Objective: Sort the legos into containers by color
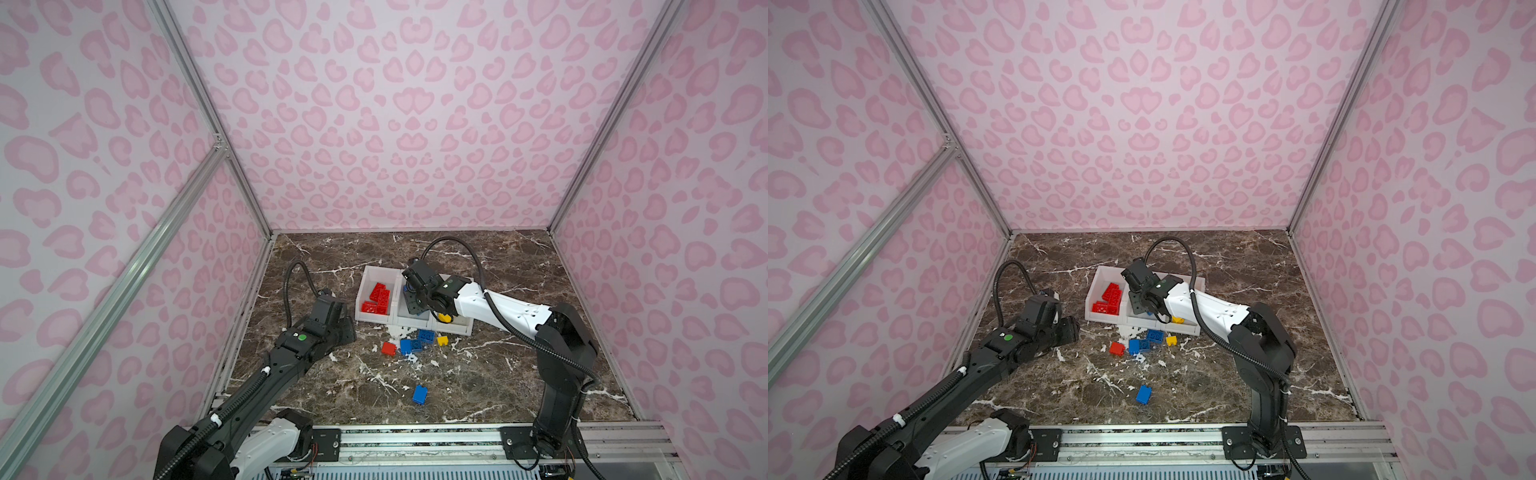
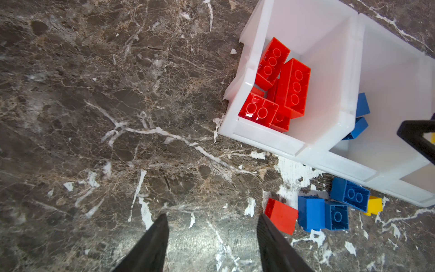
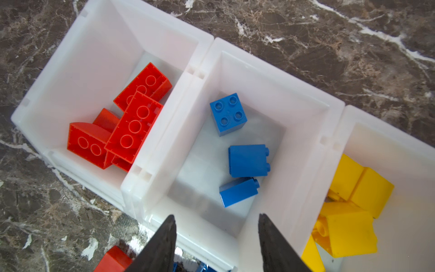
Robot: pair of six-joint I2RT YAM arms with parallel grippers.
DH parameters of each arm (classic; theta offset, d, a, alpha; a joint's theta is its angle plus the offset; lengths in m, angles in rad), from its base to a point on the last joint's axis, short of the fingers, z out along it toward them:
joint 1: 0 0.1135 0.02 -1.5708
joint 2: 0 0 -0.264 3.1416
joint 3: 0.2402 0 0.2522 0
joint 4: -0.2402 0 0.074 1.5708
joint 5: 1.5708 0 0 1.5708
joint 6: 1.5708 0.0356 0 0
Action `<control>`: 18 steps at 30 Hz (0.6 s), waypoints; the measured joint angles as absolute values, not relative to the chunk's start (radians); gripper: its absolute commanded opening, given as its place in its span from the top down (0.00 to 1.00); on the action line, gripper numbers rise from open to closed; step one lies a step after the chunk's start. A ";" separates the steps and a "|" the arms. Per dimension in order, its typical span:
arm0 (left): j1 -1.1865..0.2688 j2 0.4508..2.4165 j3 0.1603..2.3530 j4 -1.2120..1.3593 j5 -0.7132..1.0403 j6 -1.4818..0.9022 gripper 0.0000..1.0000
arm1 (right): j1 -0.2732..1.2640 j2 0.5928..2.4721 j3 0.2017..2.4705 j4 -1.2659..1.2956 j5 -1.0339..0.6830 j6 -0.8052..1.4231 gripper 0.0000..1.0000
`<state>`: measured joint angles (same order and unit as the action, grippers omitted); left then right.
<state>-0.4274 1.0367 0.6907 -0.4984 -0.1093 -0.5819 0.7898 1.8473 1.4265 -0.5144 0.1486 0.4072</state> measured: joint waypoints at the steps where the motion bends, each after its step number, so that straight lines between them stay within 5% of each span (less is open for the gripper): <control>1: -0.427 1.037 0.691 -0.498 -0.109 -0.582 0.38 | 0.790 1.845 1.427 -0.514 0.149 0.407 0.43; 18: -0.454 1.053 0.688 -0.498 -0.101 -0.590 0.38 | 0.802 1.748 1.312 -0.503 0.137 0.437 0.43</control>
